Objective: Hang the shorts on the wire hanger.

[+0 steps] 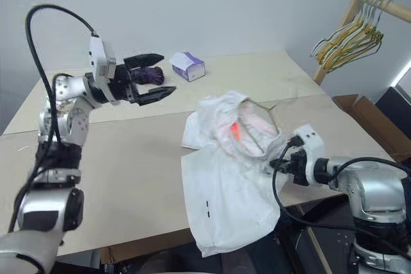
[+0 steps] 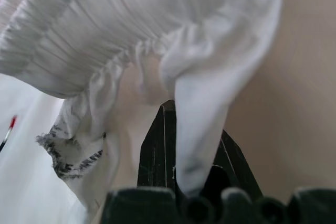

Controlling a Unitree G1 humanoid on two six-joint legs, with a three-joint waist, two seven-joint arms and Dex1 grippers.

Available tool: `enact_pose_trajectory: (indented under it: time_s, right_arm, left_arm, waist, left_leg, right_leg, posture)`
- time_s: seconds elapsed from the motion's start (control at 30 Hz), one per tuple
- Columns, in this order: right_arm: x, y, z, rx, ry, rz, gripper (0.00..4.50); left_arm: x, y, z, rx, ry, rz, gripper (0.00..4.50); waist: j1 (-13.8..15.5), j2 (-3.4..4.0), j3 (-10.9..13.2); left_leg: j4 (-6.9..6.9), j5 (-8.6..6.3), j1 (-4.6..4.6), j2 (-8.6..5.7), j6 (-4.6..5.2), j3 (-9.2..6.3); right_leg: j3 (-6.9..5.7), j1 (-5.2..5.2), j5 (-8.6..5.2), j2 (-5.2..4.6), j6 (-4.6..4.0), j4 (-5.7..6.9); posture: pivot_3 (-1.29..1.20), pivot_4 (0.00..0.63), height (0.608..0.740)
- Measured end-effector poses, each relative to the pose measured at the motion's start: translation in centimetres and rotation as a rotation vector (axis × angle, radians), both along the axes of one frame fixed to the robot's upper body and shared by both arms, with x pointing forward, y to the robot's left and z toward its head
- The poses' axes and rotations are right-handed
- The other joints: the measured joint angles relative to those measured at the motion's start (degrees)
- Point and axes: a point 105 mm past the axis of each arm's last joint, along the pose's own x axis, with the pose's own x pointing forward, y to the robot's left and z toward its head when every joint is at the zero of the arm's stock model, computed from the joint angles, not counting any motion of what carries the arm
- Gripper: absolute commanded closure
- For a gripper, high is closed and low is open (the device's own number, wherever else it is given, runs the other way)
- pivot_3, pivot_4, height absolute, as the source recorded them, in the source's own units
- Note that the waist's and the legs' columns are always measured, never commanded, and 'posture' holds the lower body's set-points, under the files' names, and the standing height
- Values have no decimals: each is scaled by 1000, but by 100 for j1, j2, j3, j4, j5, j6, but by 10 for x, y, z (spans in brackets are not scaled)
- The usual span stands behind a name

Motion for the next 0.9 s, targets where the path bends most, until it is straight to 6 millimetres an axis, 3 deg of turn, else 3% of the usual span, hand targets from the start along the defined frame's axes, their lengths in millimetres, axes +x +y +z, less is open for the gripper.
enact_pose_trajectory:
  time_s: [0.17, 0.33, 0.6, 0.9]
  right_arm:
    - [4, -49, 10, -43, 5, -346, 4500]
    - [20, -93, 41, -17, -43, -636, 4500]
    - [33, -134, 86, 34, -81, -866, 4500]
    - [42, -181, 103, 124, -89, -1063, 4500]
  left_arm:
    - [-29, -23, 15, -137, 78, -91, 22]
    - [-44, -36, 27, -209, 111, -134, 22]
    - [-47, -37, 25, -220, 130, -125, 22]
    - [-50, -36, 32, -240, 105, -111, 22]
  waist:
    - [-139, 13, -8]
    - [-313, 27, -14]
    - [-502, 50, -9]
    - [-586, 61, -2]
  left_leg:
    - [0, 0, 5, -4, 0, -22]
    - [-3, 0, 18, -9, 1, -19]
    - [-13, -1, 55, -13, 3, -13]
    - [-33, -2, 101, -15, 5, 2]
  right_leg:
    - [3, 6, -1, 1, 2, -3]
    - [6, 24, -21, 5, 34, -10]
    - [7, 69, -25, 5, 39, -28]
    - [12, 123, -26, 1, 51, -79]
  posture:
    - [-239, 3, 740]
    - [-245, 12, 740]
    - [-229, 12, 740]
    - [-203, 7, 740]
